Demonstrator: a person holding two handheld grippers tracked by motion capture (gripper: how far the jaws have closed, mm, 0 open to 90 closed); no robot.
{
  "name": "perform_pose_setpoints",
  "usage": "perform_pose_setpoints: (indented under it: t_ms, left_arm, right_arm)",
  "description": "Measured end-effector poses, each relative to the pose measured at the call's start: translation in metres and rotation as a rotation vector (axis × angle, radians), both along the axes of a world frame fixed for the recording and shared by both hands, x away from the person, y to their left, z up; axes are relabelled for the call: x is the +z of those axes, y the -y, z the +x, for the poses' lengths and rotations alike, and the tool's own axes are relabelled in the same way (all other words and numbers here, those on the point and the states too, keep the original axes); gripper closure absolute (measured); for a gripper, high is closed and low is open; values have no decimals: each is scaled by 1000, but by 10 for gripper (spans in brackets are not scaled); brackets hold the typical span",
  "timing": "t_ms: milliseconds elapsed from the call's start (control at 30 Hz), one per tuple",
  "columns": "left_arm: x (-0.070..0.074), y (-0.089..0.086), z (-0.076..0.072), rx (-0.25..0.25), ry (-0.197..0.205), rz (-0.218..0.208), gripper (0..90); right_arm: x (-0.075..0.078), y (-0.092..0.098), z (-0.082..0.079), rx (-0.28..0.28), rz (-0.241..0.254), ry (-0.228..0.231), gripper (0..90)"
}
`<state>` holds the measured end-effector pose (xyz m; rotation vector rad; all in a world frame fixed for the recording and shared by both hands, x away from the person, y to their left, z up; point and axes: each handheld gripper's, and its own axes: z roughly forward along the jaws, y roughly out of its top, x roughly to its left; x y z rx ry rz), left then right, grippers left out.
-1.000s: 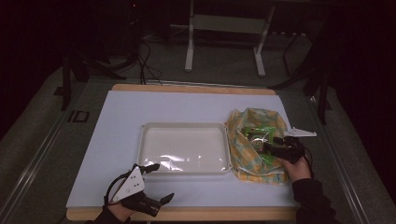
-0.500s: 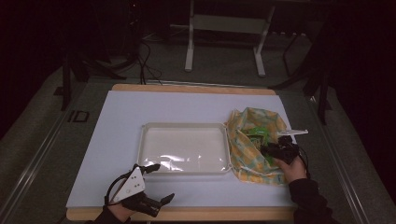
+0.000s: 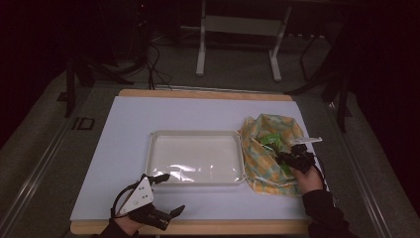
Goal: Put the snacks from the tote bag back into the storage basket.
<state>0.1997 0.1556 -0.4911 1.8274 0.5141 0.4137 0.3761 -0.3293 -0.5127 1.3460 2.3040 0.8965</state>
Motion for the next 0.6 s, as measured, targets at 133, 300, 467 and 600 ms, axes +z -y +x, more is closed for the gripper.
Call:
perform_pose_setpoints:
  t_ms: [133,300,467,600]
  left_arm:
    - [0,0,0,2,0,-1,11]
    - [0,-1,0,4,1,-4,12]
    - [0,0,0,5,0,-4,11]
    - [0,0,0,5,0,-3,11]
  right_arm:
    - [5,2,-1,3,23,8,891]
    - [15,5,-6,-14,62,49,892]
    - [25,8,-14,-24,93,84,892]
    - [32,11,-19,-42,110,109,892]
